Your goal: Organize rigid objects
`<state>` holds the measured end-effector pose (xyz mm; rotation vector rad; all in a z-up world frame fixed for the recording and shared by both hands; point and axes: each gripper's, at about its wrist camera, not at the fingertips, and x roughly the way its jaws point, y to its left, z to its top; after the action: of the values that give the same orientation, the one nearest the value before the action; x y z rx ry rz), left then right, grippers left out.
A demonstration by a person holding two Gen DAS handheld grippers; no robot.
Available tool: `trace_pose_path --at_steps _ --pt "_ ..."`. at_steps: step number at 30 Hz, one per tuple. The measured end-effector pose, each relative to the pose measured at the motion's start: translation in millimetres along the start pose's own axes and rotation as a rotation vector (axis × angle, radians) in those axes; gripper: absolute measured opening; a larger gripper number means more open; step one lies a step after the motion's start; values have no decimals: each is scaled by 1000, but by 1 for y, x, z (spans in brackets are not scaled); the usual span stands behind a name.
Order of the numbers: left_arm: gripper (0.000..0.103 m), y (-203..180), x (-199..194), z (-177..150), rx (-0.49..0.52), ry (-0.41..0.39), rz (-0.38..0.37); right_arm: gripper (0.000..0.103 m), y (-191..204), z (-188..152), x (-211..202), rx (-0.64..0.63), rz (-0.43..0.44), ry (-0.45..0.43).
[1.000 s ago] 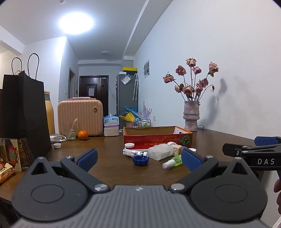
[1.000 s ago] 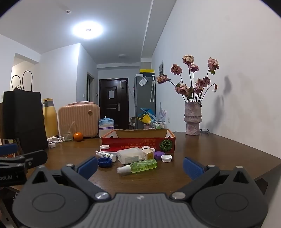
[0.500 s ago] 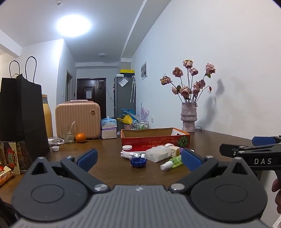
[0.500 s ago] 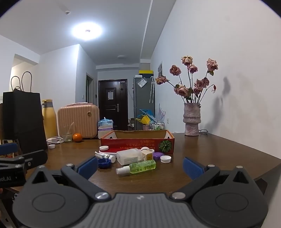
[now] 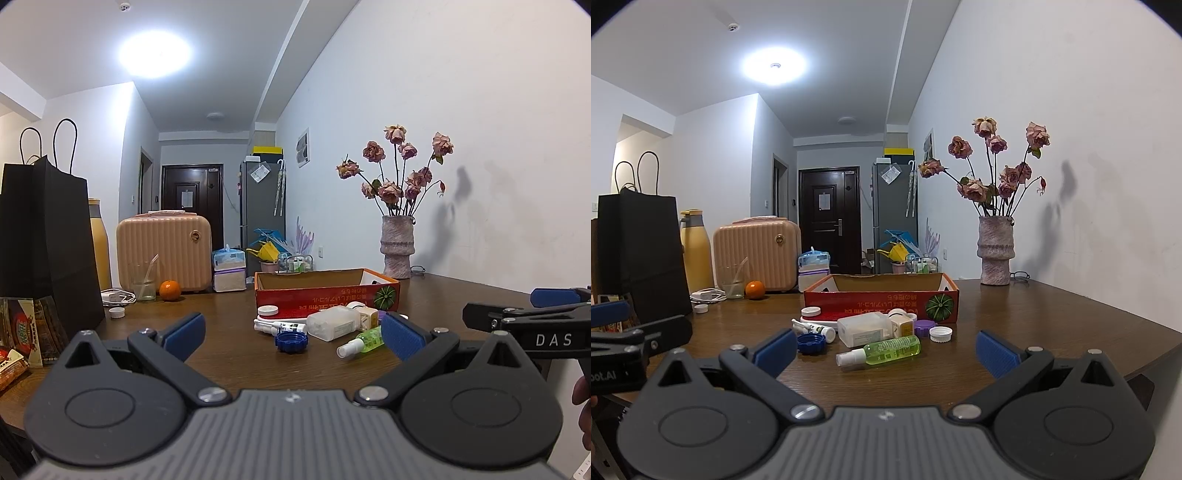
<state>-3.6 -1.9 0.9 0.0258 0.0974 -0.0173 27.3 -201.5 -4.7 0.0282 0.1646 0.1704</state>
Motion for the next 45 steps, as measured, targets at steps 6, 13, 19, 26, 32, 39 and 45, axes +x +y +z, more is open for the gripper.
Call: trace_pose_path --at_steps 6,13,19,26,32,39,45 --pt "103 0 -1 0 1 -2 2 103 0 -1 0 9 -1 5" --pt "103 -1 -2 1 1 -2 2 103 -1 -2 1 12 -4 6" --pt "103 -1 -1 0 1 -2 2 103 -1 -2 1 15 -3 8" --pt "103 -1 -1 1 2 -1 3 103 0 -3 1 15 -4 8" --pt "103 -1 0 0 2 3 4 103 -1 -3 1 15 -2 8" --pt "103 -1 0 0 2 3 4 103 -1 -3 1 19 -1 10" --pt "103 2 2 -1 2 6 7 103 -2 -3 1 21 0 13"
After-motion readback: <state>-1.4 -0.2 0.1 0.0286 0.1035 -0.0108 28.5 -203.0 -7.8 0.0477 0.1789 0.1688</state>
